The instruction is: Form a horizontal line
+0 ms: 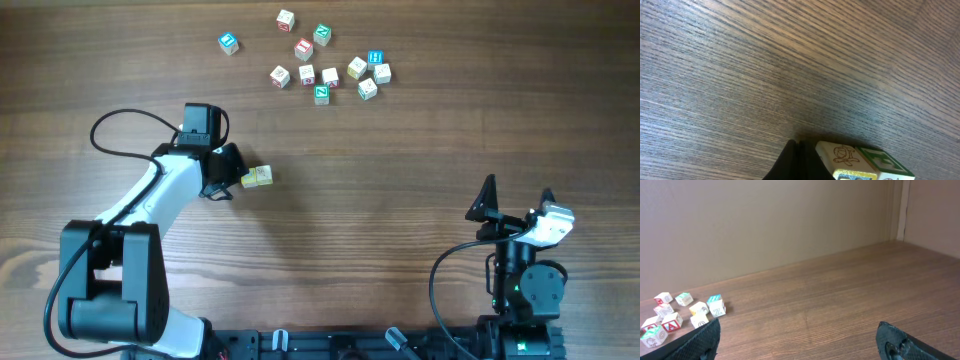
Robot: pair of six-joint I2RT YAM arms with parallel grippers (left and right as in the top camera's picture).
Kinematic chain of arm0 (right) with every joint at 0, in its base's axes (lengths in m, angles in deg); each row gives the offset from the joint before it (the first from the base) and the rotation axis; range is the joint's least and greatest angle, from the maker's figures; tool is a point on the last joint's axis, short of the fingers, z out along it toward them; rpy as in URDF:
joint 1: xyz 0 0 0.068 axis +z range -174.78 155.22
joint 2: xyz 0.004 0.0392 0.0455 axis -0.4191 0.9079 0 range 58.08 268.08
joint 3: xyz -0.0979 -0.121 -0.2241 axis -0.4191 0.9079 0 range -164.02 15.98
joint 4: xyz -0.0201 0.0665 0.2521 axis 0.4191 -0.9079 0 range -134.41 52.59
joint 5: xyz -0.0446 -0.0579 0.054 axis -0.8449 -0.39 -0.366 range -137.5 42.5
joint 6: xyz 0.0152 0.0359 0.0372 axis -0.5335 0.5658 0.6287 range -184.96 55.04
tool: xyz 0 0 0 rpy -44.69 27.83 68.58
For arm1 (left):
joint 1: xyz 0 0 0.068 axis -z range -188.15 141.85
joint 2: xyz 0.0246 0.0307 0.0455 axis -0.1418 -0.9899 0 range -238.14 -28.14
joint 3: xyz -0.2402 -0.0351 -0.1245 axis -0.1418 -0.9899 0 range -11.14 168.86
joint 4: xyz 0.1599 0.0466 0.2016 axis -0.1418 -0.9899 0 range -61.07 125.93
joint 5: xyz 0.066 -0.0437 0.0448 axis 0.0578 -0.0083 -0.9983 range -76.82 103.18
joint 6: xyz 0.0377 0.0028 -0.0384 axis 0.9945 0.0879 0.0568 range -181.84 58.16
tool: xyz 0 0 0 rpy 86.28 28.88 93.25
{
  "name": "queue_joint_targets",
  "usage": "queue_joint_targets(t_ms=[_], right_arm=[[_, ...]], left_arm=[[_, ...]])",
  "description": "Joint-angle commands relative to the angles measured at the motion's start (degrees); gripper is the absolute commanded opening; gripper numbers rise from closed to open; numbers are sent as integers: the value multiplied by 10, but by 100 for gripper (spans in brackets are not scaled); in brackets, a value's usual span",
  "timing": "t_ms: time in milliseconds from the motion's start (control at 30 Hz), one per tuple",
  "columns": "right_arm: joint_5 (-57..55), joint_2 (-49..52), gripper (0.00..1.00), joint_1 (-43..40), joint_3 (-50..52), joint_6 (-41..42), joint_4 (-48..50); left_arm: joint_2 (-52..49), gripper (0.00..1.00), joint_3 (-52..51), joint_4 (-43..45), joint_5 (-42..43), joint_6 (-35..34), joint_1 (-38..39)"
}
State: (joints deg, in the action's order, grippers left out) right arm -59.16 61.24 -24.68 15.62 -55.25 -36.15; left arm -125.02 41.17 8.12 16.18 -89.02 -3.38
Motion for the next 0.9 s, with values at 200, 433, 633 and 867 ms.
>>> queue_joint_targets(t_ms=[200, 433, 633, 867], right_arm=[[-4, -3, 100, -3, 0, -7, 2], [-4, -3, 100, -3, 0, -7, 2], [-4, -3, 100, -3, 0, -7, 2], [-4, -3, 100, -3, 0, -7, 2]], left_arm=[[-7, 4, -3, 17, 36, -5, 2], [-7, 4, -3, 17, 40, -5, 2], [-7, 4, -3, 17, 41, -5, 2], [-7, 4, -3, 30, 42, -5, 2]])
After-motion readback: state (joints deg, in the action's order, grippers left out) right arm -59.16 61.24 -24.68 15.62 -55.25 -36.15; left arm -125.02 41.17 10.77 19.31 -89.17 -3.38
